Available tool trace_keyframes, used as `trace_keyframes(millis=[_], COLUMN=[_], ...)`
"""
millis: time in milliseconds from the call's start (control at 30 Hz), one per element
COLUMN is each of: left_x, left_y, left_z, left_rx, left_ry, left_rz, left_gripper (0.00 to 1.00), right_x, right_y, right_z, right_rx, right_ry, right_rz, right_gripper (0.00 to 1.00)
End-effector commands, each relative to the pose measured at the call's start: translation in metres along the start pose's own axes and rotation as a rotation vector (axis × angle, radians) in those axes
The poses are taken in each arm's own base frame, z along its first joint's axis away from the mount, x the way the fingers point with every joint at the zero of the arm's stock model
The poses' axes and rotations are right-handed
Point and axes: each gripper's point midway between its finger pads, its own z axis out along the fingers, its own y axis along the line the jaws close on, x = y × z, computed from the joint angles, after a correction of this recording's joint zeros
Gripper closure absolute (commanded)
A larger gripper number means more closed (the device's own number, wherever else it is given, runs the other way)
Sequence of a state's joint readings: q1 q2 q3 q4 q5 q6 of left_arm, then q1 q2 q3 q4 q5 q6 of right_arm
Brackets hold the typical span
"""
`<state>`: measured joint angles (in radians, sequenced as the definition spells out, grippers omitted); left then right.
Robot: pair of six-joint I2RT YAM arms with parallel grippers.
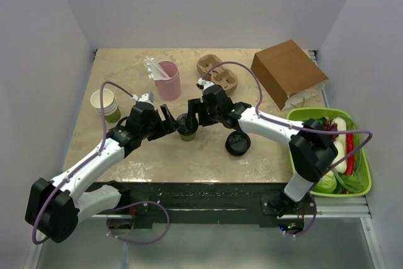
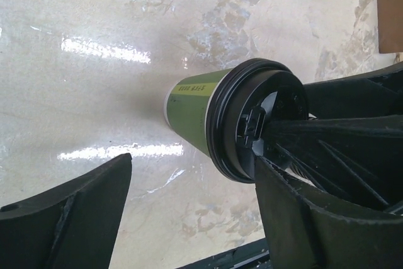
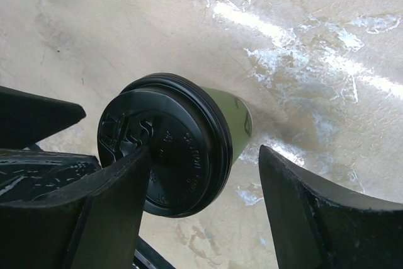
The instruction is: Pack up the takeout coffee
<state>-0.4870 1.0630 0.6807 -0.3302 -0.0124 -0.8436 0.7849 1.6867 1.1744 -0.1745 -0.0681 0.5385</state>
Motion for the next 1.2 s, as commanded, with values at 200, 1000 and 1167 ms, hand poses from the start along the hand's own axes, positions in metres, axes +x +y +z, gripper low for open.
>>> trace_keyframes(millis=[200, 1000, 1167], left_x=[-0.029, -0.011, 0.008], left_y=[-0.027, -0.007, 0.009], left_z=[-0.002, 0.041, 0.046], left_rx=[0.064, 0.132, 0.115], left_ry=[-0.065, 0.031, 0.075], left_rz=[0.036, -0.044, -0.072], left_gripper=[0.17, 0.33, 0.45], right_x=[-0.046, 0.019, 0.033], right_y=[0.015, -0.011, -0.016], right_z=[-0.029, 0.021, 0.023], right_rx=[-0.079, -0.193, -0.211], right_ry=[-0.115, 0.11, 0.134], right_rz=[0.023, 0.161, 0.195], right_gripper=[0.24, 0.57, 0.73])
